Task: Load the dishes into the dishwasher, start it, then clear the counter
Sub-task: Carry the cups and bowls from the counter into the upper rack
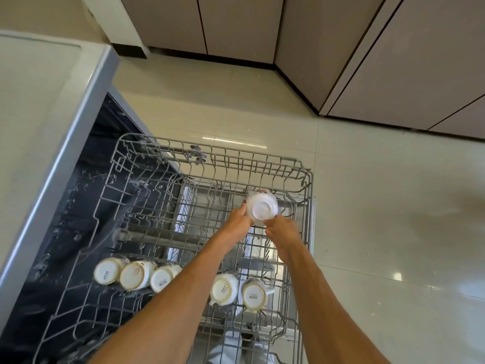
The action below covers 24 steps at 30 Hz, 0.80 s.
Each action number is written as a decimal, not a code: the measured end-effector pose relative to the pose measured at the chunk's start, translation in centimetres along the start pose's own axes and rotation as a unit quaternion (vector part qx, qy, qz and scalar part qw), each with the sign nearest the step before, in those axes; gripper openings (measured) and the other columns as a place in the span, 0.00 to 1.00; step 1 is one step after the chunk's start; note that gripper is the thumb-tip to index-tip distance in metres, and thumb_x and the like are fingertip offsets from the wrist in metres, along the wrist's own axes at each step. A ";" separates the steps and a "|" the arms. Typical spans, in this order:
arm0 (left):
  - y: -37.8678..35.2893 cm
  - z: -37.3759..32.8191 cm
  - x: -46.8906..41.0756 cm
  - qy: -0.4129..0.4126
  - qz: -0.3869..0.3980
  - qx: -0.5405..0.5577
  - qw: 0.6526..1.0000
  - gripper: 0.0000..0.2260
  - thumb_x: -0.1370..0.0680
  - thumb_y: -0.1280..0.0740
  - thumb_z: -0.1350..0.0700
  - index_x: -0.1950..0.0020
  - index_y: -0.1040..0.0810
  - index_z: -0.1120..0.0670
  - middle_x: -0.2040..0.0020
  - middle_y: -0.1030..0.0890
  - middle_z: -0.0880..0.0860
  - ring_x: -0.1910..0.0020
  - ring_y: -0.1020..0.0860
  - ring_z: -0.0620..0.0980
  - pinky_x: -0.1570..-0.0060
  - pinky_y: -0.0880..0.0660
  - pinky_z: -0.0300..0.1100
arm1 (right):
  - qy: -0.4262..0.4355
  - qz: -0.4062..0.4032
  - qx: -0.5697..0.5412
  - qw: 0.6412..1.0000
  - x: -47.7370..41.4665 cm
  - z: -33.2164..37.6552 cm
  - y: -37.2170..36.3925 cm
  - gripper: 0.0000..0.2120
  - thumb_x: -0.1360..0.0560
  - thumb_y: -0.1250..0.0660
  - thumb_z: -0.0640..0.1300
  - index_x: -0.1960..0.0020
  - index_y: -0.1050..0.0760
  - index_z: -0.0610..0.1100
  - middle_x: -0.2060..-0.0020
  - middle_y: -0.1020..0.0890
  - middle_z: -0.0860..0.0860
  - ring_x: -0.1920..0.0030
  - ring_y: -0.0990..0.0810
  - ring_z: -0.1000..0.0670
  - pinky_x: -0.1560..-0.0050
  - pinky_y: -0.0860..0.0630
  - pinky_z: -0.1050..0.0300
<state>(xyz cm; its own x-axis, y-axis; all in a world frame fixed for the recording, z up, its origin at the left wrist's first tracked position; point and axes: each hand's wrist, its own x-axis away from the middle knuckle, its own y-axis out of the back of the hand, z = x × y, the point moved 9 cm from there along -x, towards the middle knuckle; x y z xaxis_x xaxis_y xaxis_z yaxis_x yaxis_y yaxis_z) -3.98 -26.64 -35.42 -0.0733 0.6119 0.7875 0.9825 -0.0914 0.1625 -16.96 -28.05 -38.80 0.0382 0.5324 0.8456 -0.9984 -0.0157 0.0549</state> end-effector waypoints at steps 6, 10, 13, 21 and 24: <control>1.1 0.8 2.9 0.014 -0.034 0.009 0.999 0.28 0.19 0.42 0.62 0.22 0.46 0.48 0.23 0.41 0.53 0.25 0.40 0.54 0.28 0.41 0.58 | 0.028 0.011 0.020 0.999 3.0 0.6 -0.2 0.04 0.26 0.35 0.33 0.53 0.23 0.38 0.59 0.22 0.47 0.57 0.25 0.50 0.48 0.24 0.51; 2.7 0.2 6.9 0.009 -0.072 0.003 0.997 0.25 0.18 0.46 0.62 0.21 0.47 0.51 0.23 0.39 0.53 0.25 0.40 0.53 0.27 0.42 0.56 | 0.046 0.039 0.064 0.996 6.8 1.1 -1.2 0.11 0.30 0.31 0.36 0.48 0.25 0.42 0.56 0.25 0.48 0.59 0.28 0.52 0.61 0.30 0.60; 3.9 -0.4 10.7 -0.005 -0.099 0.008 0.995 0.25 0.19 0.44 0.63 0.22 0.44 0.51 0.24 0.37 0.53 0.27 0.37 0.53 0.29 0.38 0.53 | 0.071 0.060 0.089 0.992 10.1 1.5 -1.9 0.08 0.29 0.32 0.35 0.50 0.22 0.40 0.58 0.23 0.46 0.59 0.27 0.49 0.60 0.30 0.57; 8.9 1.6 22.0 -0.078 -0.230 0.063 0.968 0.16 0.23 0.34 0.61 0.35 0.26 0.52 0.41 0.21 0.54 0.47 0.21 0.53 0.50 0.24 0.48 | 0.142 0.154 0.182 0.961 21.6 2.8 -6.8 0.07 0.24 0.38 0.34 0.49 0.23 0.41 0.58 0.16 0.43 0.62 0.20 0.45 0.60 0.23 0.51; 12.0 2.8 26.9 -0.107 -0.313 0.097 0.939 0.13 0.24 0.33 0.61 0.41 0.24 0.52 0.46 0.18 0.54 0.49 0.20 0.51 0.51 0.22 0.45 | 0.194 0.205 0.221 0.934 25.7 3.3 -10.3 0.04 0.24 0.34 0.35 0.50 0.23 0.42 0.60 0.17 0.43 0.65 0.20 0.47 0.63 0.23 0.53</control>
<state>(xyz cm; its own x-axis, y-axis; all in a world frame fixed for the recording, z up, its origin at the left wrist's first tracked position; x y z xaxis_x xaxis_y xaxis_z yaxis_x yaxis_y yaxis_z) 6.30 -9.04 -13.98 -0.6303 0.6441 0.4333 0.7731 0.4701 0.4258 -5.60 -16.96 -15.89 -0.4476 0.6696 0.5927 -0.8072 -0.5878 0.0544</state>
